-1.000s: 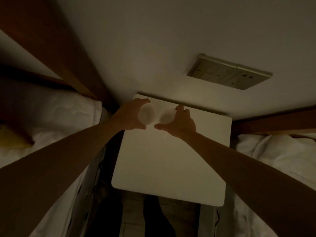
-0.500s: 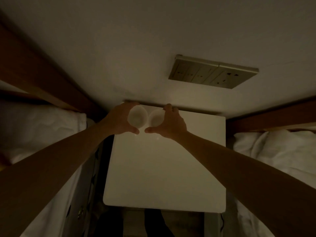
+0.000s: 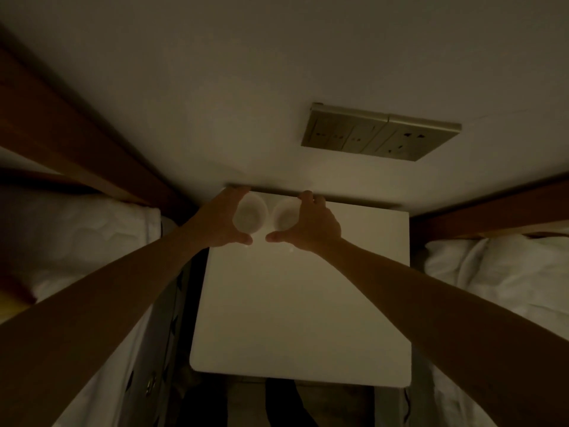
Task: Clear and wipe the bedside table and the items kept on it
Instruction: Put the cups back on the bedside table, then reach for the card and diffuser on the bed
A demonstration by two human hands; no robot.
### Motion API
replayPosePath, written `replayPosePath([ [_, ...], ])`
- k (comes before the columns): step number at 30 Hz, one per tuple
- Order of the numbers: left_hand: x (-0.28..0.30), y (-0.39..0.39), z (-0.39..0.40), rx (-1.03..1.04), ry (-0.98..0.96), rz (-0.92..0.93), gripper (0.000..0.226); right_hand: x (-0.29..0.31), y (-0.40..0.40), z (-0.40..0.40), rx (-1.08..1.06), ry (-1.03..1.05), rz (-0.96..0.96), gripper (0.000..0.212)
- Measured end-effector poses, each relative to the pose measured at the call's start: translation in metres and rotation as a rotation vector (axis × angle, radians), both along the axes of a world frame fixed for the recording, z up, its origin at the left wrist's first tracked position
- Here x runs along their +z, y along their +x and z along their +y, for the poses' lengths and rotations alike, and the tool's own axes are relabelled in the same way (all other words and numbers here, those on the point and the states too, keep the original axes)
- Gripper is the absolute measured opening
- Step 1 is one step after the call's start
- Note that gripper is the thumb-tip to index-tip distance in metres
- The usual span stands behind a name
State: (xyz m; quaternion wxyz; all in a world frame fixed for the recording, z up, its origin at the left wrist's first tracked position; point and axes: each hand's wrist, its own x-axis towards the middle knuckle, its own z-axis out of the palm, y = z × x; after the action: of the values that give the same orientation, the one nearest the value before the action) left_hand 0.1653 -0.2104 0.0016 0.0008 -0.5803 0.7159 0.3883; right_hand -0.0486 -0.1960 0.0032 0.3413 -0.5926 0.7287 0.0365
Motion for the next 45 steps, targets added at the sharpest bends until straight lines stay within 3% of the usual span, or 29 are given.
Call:
replayPosePath([
  [3, 0.006, 0.005, 0.004, -0.042, 0.03, -0.014, 0.139, 0.011, -0.003, 0.001, 0.008, 0.053, 0.004, 0.128],
  [9, 0.044, 0.032, 0.023, -0.032, -0.039, -0.013, 0.14, 0.057, -0.013, -0.003, 0.026, -0.038, 0.038, 0.086],
  [15, 0.085, 0.084, 0.072, 0.107, -0.067, -0.022, 0.134, 0.108, 0.016, -0.003, 0.243, -0.175, 0.02, 0.068],
  [20, 0.105, 0.149, 0.144, 0.197, -0.051, -0.08, 0.129, 0.129, 0.079, 0.018, 0.428, -0.233, -0.019, 0.068],
  [25, 0.124, 0.213, 0.236, 0.403, -0.024, -0.152, 0.125, 0.139, 0.166, 0.066, 0.619, -0.22, -0.06, 0.086],
  [32, 0.144, 0.304, 0.365, 0.723, -0.066, -0.233, 0.123, 0.141, 0.296, 0.141, 0.902, -0.228, -0.171, 0.083],
  [45, 0.175, 0.437, 0.577, 1.134, -0.086, -0.314, 0.122, 0.144, 0.505, 0.292, 1.328, -0.163, -0.168, 0.08],
])
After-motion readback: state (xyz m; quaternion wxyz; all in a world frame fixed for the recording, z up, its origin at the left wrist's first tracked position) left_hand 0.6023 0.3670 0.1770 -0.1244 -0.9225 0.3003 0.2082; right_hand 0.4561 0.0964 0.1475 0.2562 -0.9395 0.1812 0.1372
